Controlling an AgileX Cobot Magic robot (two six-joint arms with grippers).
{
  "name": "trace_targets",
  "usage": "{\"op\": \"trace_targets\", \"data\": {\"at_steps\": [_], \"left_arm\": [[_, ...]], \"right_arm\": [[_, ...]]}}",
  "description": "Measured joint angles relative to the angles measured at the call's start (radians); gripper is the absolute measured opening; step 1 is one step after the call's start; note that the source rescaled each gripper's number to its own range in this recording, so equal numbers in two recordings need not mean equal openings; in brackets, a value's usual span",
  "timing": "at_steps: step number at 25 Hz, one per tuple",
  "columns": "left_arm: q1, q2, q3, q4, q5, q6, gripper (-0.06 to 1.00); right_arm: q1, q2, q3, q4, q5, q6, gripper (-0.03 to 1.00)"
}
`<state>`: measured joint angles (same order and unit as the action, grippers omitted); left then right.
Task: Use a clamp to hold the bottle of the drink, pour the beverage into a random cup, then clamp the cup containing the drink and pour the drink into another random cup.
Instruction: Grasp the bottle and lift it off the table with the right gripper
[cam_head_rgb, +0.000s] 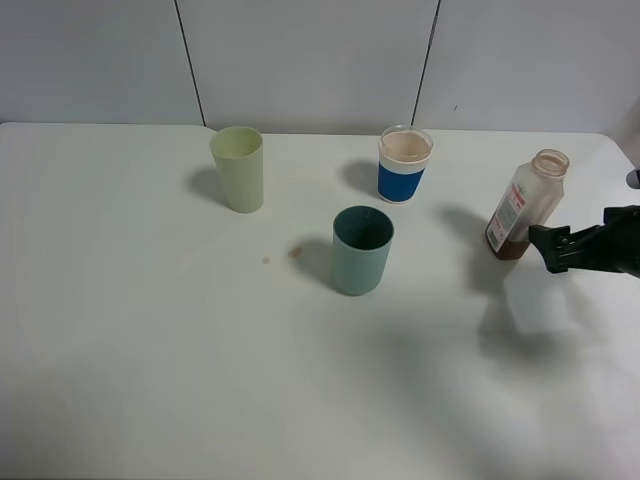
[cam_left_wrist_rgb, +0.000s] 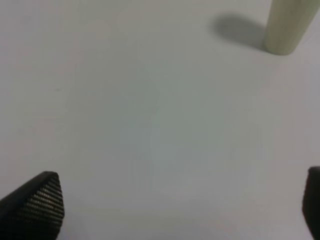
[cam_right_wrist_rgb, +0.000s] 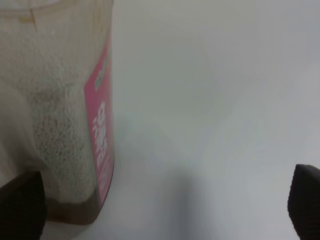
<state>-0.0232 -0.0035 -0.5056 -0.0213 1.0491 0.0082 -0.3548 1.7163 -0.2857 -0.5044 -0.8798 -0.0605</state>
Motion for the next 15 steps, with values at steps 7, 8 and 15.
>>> {"op": "trace_targets", "data": {"at_steps": [7, 8, 15], "left_arm": [[0.000, 0.000, 0.000, 0.000, 0.000, 0.000, 0.89], [0.000, 0.000, 0.000, 0.000, 0.000, 0.000, 0.89], [0.000, 0.000, 0.000, 0.000, 0.000, 0.000, 0.89]], "right_arm": [[0.000, 0.006, 0.000, -0.037, -0.044, 0.071, 0.95], [0.000, 0.006, 0.000, -0.044, -0.044, 0.086, 0.95], [0.044, 0.006, 0.000, -0.052, -0.046, 0.112, 0.95]]}}
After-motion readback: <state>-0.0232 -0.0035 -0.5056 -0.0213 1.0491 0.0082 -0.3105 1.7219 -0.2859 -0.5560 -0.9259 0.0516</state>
